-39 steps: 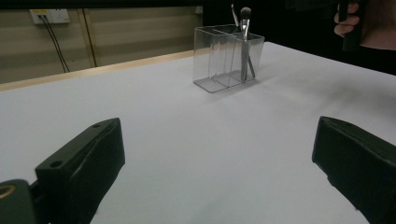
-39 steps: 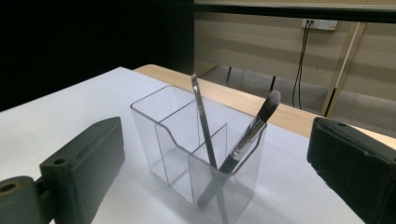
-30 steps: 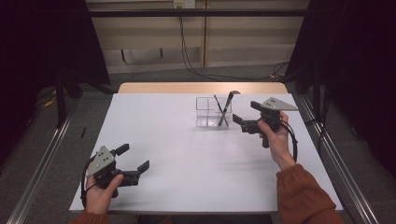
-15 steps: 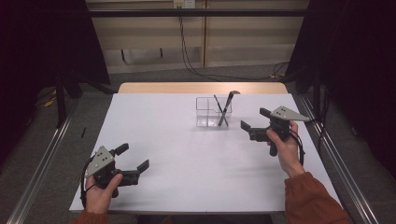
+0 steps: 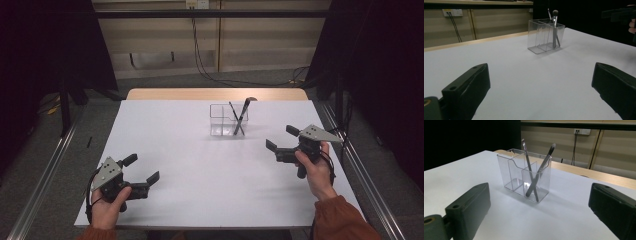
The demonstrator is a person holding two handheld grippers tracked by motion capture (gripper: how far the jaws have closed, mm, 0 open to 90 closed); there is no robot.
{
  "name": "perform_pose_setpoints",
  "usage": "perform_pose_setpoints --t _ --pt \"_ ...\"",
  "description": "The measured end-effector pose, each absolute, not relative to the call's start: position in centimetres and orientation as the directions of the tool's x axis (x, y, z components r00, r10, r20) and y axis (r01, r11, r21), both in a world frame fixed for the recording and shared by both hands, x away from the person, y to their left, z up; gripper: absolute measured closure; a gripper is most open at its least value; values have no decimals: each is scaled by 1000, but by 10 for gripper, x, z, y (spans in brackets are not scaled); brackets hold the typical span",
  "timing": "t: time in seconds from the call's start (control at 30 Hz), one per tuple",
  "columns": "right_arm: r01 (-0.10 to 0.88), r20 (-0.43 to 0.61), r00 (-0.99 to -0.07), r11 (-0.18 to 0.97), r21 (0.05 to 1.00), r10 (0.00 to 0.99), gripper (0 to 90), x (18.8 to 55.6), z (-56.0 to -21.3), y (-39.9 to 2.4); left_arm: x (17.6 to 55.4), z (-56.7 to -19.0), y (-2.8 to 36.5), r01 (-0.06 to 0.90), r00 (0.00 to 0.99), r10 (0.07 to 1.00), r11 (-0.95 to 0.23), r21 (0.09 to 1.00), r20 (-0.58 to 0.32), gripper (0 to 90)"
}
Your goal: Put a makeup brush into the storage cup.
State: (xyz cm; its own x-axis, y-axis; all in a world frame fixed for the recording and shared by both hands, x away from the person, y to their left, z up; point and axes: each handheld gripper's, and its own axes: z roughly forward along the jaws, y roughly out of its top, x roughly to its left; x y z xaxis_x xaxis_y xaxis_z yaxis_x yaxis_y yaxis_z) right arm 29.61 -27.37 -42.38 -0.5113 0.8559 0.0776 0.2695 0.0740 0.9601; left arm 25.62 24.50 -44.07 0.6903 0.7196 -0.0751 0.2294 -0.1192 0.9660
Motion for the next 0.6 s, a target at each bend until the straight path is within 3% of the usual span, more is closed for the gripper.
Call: perform_pose_setpoints --t 0.6 --pt "255 69 -470 61 965 880 16 248 -434 -296 248 -439 247 226 673 737 -127 966 -60 19"
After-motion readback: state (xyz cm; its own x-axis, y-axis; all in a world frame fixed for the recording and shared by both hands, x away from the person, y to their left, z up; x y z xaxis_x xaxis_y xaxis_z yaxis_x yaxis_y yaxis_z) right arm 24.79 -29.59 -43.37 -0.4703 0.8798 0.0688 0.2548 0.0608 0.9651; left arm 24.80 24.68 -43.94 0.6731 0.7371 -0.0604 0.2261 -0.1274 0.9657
